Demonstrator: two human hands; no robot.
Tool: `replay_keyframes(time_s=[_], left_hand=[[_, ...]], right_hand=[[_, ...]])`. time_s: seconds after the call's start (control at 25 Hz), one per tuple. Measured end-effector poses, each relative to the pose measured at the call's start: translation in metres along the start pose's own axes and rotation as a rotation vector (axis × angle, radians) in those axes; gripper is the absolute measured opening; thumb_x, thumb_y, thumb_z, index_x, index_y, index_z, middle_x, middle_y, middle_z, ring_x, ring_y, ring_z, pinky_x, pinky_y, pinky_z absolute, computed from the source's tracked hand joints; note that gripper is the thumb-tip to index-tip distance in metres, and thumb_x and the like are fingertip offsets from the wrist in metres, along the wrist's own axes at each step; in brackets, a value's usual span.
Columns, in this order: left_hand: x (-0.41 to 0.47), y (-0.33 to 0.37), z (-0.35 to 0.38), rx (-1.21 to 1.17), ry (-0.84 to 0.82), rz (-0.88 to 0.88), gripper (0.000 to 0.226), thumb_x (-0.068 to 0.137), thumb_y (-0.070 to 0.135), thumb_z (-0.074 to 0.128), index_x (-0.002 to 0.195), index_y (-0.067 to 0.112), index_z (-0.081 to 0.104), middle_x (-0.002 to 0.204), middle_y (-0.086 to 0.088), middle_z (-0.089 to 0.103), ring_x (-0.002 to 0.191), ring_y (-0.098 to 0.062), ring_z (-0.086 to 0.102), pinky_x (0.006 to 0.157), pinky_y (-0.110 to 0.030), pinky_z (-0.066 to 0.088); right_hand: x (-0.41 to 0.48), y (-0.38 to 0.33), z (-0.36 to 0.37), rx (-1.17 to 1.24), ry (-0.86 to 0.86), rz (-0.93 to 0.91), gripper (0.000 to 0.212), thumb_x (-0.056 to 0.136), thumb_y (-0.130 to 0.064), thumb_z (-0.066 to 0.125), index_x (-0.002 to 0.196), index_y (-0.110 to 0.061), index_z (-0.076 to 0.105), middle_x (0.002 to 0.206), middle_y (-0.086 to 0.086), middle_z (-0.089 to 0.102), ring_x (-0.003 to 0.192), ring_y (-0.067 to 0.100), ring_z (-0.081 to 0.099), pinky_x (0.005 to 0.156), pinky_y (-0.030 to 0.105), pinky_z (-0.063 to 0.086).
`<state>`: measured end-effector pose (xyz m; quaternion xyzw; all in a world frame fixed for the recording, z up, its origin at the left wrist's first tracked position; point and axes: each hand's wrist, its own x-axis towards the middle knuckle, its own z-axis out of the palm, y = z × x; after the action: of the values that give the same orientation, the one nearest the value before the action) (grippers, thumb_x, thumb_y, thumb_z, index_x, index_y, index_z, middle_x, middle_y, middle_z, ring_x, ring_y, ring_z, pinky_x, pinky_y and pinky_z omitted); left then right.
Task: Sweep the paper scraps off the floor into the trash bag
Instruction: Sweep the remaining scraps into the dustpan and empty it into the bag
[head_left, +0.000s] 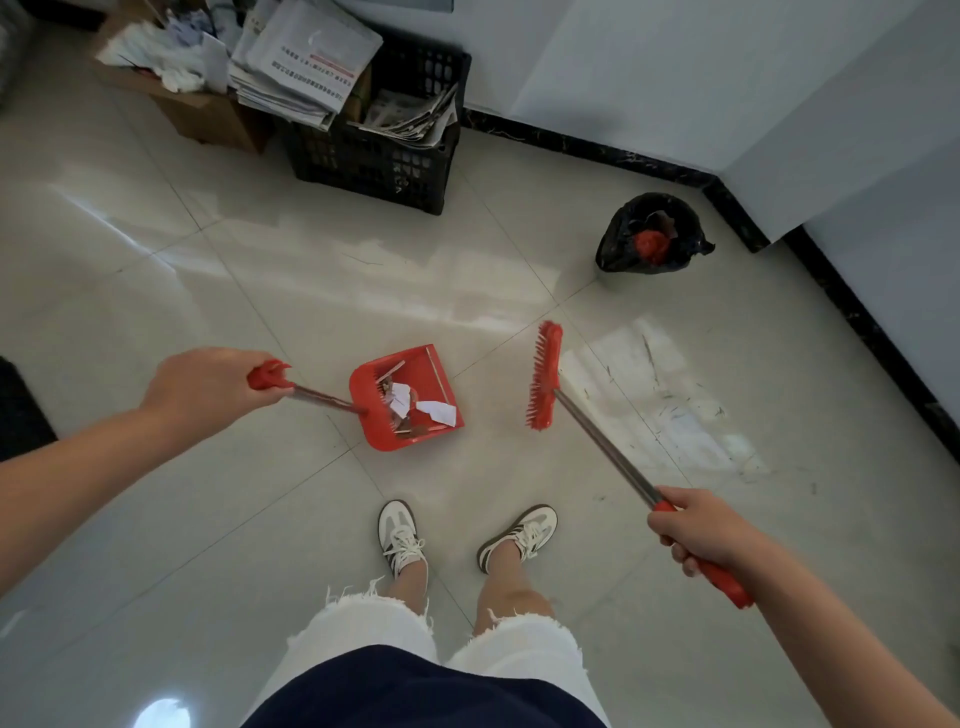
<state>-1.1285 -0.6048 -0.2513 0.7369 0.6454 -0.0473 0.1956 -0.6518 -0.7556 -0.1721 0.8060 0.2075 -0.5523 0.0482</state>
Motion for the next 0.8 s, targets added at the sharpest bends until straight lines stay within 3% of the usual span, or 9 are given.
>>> replay_keyframes(time_s=[0.12, 0.24, 0.32, 0.6, 0.8], left_hand=[[-0.003, -0.007, -0.003, -0.007, -0.001, -0.003, 0.033, 0.078, 0.054, 0.07, 0.1, 0.03, 0.073, 0.093, 0.0, 0.074, 0.089, -0.028, 0.067, 0.067, -0.032, 0.044], [0.006, 0.007, -0.011, -0.022, -0.013, 0.004, 0.033, 0.078, 0.056, 0.069, 0.096, 0.03, 0.074, 0.09, -0.001, 0.073, 0.087, -0.028, 0.066, 0.067, -0.032, 0.043], [0.016, 0.032, -0.016, -0.025, -0.008, 0.048, 0.032, 0.078, 0.055, 0.069, 0.095, 0.029, 0.074, 0.087, -0.001, 0.073, 0.085, -0.027, 0.066, 0.066, -0.031, 0.042], [0.059, 0.179, 0.0, -0.008, 0.016, 0.216, 0.028, 0.079, 0.051, 0.07, 0.094, 0.028, 0.074, 0.082, 0.001, 0.073, 0.08, -0.025, 0.066, 0.062, -0.031, 0.045], [0.1, 0.311, 0.026, 0.039, 0.008, 0.306, 0.027, 0.082, 0.049, 0.067, 0.094, 0.026, 0.073, 0.075, 0.0, 0.07, 0.069, -0.024, 0.06, 0.057, -0.028, 0.038]], right_hand=[[0.005, 0.013, -0.014, -0.007, 0.054, 0.028, 0.033, 0.086, 0.001, 0.048, 0.114, -0.016, 0.052, 0.072, 0.013, 0.048, 0.045, 0.016, 0.042, 0.039, 0.021, 0.039], [0.007, 0.036, -0.029, -0.07, 0.104, 0.057, 0.031, 0.086, 0.002, 0.046, 0.116, -0.001, 0.053, 0.071, 0.014, 0.048, 0.046, 0.018, 0.042, 0.039, 0.021, 0.039], [0.009, 0.056, -0.041, -0.145, 0.137, 0.072, 0.029, 0.084, 0.002, 0.044, 0.112, 0.0, 0.053, 0.07, 0.015, 0.049, 0.048, 0.02, 0.043, 0.041, 0.022, 0.04], [0.058, 0.127, -0.127, -0.117, 0.244, 0.155, 0.015, 0.084, -0.001, 0.047, 0.094, 0.006, 0.056, 0.061, 0.015, 0.053, 0.041, 0.021, 0.046, 0.041, 0.023, 0.042], [0.124, 0.155, -0.214, -0.082, 0.344, 0.183, 0.011, 0.084, -0.006, 0.048, 0.09, -0.001, 0.055, 0.059, 0.016, 0.059, 0.041, 0.024, 0.052, 0.043, 0.027, 0.044]])
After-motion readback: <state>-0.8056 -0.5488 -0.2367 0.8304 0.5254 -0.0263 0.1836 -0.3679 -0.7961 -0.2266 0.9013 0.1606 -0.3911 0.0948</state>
